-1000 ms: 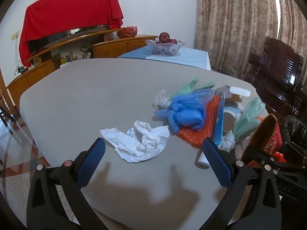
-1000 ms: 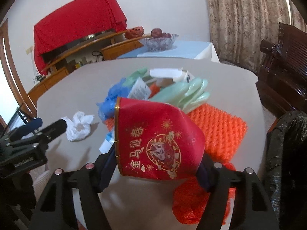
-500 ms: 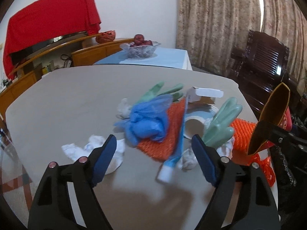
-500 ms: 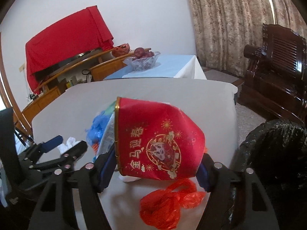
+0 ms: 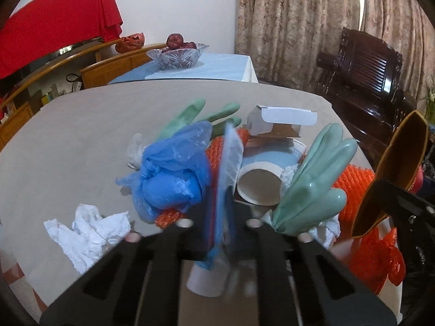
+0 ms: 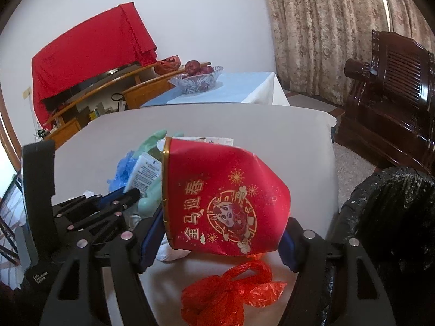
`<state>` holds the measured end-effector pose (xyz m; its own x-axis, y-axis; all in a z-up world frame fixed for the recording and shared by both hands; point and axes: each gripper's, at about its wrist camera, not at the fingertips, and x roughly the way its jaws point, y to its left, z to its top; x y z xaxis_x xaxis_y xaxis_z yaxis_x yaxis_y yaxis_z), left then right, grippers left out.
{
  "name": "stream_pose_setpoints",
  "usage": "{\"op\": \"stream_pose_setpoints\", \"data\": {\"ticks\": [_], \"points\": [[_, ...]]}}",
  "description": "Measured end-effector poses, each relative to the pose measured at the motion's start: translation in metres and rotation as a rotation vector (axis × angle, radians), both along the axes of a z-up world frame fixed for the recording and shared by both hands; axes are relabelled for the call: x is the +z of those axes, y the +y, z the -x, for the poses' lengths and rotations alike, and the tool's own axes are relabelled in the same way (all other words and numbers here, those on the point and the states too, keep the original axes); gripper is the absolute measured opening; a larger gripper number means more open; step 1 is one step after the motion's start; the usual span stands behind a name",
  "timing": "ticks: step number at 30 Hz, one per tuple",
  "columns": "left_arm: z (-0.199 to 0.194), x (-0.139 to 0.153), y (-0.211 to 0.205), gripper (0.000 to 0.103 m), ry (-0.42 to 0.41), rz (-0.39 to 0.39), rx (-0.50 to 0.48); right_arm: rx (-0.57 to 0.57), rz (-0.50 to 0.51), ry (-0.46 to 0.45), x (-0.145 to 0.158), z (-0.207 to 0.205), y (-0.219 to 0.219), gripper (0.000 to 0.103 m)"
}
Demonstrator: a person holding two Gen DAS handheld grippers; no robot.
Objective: Collect trash
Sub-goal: 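Carry the red cup over the bin with the right tool while the left tool grasps the white tube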
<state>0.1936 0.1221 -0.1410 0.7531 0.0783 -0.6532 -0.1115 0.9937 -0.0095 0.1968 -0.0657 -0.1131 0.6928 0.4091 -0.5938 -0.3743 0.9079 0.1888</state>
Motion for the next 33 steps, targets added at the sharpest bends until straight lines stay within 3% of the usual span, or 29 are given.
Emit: {"op": "stream_pose_setpoints", "data": {"ticks": [9,18,26,33], "points": [[0.027,0.033,0.004,0.002,-0.093,0.027,0.016,0.006,-0.016,-0.037,0.012,0.009,-0.003,0.070],[0.053,0.084,-0.015,0.002,-0.193,0.066,-0.045,0.003,-0.050,-0.112,0.050,0.024,-0.017,0.070],[0.059,0.106,-0.068,0.002,-0.232,0.096,-0.162,-0.078,-0.054,-0.157,0.078,0.047,-0.071,0.070],[0.047,0.103,-0.143,0.002,-0.220,0.151,-0.324,-0.232,0.000,-0.149,0.075,0.061,-0.143,0.070]]}}
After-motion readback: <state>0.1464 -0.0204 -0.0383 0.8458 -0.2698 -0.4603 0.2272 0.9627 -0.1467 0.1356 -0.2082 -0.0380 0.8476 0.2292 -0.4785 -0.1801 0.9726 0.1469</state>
